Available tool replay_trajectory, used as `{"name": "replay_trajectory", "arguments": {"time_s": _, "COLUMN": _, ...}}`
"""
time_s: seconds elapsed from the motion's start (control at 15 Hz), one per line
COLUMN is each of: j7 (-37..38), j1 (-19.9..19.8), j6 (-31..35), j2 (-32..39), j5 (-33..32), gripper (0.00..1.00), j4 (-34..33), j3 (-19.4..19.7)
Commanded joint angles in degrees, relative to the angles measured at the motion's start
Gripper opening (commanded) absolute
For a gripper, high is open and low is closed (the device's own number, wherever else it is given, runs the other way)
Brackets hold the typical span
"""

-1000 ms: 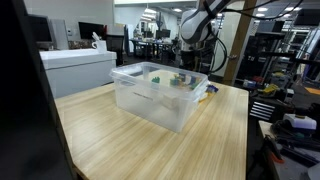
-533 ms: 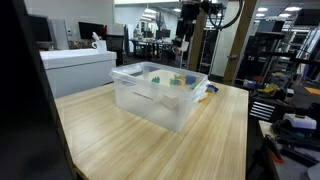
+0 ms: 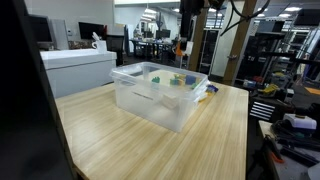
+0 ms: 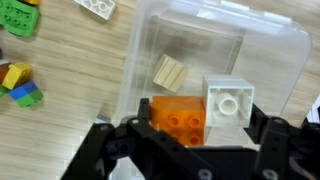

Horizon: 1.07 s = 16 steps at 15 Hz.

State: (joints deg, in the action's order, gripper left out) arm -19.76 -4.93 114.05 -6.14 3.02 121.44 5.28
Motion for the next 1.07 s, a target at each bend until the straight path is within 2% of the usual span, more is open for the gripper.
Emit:
{"name": "replay_trajectory", "arguments": {"time_s": 0.0, "j7": -2.3, "j1": 1.7, "j6": 4.5, "j2": 0.3, "j5": 0.9, "gripper": 0.62, "j4": 3.5, "j3": -0.4}}
{"name": "replay_trajectory", "arguments": {"time_s": 0.2, "j7": -0.6, "j1": 2.7, "j6": 8.2, "j2": 3.0, "j5": 0.0, "gripper": 0.62, "j4": 3.6, "j3": -1.0}}
{"name": "replay_trajectory", "arguments": {"time_s": 0.27, "j7": -0.6, "j1": 2.8, "j6": 9.1, "j2": 3.6, "j5": -0.8, "gripper": 0.97, "j4": 3.6, "j3": -1.3}}
{"name": "replay_trajectory", "arguments": {"time_s": 0.4, "j7": -0.7, "j1": 2.8, "j6": 10.1, "j2": 4.0, "j5": -1.2, "gripper": 1.00, "j4": 3.7, "j3": -1.4}}
{"name": "replay_trajectory", "arguments": {"time_s": 0.73, "j7": -1.2, "j1": 1.7, "j6": 10.1, "j2": 3.9, "j5": 0.1, "gripper": 1.00, "j4": 1.2, "j3": -0.4}}
{"name": "replay_trajectory", "arguments": {"time_s": 1.0, "j7": 0.3, "j1": -2.3, "j6": 12.4, "j2": 7.7, "j5": -2.7, "gripper": 1.00, "j4": -3.1, "j3": 3.7}}
